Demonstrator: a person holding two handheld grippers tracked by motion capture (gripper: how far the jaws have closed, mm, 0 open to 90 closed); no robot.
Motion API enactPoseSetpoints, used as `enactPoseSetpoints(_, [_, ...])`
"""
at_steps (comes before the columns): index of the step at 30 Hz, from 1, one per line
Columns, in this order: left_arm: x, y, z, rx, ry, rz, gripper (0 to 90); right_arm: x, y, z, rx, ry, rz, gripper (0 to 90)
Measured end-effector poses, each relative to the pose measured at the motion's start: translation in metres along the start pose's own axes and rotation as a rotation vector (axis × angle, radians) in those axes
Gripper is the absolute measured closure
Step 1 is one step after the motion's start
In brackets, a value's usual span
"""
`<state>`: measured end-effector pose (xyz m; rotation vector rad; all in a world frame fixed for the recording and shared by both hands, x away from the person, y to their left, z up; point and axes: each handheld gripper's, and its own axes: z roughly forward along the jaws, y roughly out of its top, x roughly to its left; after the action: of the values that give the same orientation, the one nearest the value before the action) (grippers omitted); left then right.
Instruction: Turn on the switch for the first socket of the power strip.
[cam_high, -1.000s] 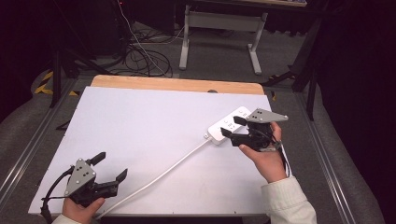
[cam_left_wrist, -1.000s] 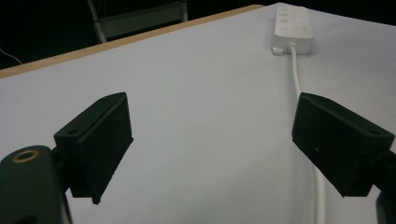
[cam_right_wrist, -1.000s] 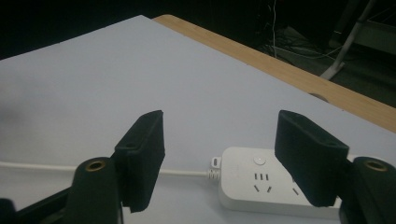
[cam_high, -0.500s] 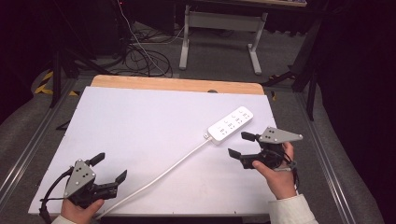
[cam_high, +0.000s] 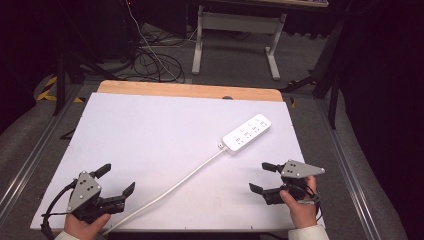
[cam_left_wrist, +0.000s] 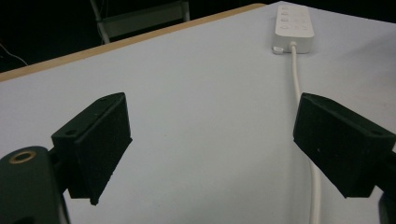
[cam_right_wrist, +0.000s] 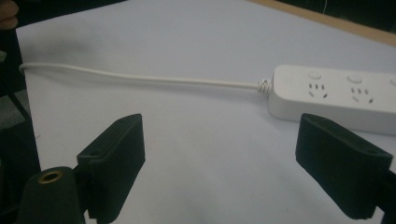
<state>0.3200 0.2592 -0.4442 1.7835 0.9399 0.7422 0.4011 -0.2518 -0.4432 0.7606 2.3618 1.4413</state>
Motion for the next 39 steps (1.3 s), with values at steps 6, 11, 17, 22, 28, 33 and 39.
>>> enactPoseSetpoints(6, [0.000, -0.001, 0.000, -0.003, 0.005, 0.016, 11.9, 0.001, -0.013, 0.000, -0.007, 0.020, 0.040, 13.3])
enactPoseSetpoints(11, [0.000, -0.002, 0.000, 0.002, -0.003, 0.021, 11.9, 0.004, -0.030, 0.005, 0.011, 0.045, 0.072, 11.1])
enactPoseSetpoints(17, [0.000, -0.003, 0.001, 0.013, -0.001, 0.037, 11.7, 0.008, -0.042, 0.008, 0.059, 0.041, 0.096, 10.4])
enactPoseSetpoints(22, [0.000, -0.005, 0.000, 0.022, -0.006, 0.040, 11.7, 0.012, -0.047, 0.012, 0.107, 0.036, 0.088, 10.4])
enactPoseSetpoints(28, [-0.001, -0.007, 0.004, 0.034, -0.017, 0.021, 11.7, 0.014, -0.046, 0.019, 0.134, 0.017, 0.063, 10.4])
enactPoseSetpoints(33, [-0.001, -0.008, 0.006, 0.027, -0.024, 0.010, 11.7, 0.013, -0.043, 0.012, 0.080, -0.015, 0.041, 10.5])
enactPoseSetpoints(39, [-0.001, -0.007, 0.006, 0.018, -0.012, 0.032, 11.7, 0.012, -0.042, 0.007, 0.044, -0.028, 0.027, 10.4])
